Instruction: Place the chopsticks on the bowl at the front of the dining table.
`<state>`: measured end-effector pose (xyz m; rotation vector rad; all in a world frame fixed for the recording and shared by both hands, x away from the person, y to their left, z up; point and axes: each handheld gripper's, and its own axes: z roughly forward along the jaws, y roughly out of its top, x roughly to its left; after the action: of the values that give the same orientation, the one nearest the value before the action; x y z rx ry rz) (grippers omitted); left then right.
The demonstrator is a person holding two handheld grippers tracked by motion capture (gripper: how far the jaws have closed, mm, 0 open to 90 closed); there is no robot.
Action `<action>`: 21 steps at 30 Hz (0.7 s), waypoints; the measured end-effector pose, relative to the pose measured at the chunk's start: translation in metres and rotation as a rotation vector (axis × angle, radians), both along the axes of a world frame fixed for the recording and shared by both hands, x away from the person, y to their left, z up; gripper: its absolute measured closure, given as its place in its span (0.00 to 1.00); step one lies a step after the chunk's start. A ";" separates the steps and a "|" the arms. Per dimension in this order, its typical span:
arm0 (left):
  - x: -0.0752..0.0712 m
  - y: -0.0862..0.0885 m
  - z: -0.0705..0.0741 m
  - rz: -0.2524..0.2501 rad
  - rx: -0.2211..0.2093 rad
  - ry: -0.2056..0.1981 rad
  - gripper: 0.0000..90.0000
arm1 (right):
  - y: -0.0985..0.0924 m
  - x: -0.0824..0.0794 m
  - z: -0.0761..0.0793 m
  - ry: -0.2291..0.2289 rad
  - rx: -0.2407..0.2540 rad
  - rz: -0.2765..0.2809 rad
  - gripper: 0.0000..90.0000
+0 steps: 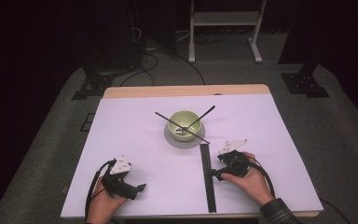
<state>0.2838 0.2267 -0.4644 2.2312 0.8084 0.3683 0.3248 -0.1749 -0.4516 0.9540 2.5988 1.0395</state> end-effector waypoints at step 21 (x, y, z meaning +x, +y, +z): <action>0.000 0.000 0.000 0.000 0.000 0.000 0.00 | -0.004 -0.003 0.000 -0.016 -0.030 -0.007 0.30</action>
<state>0.2838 0.2267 -0.4644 2.2314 0.8083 0.3686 0.3215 -0.1786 -0.4514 0.9438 2.5888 0.9987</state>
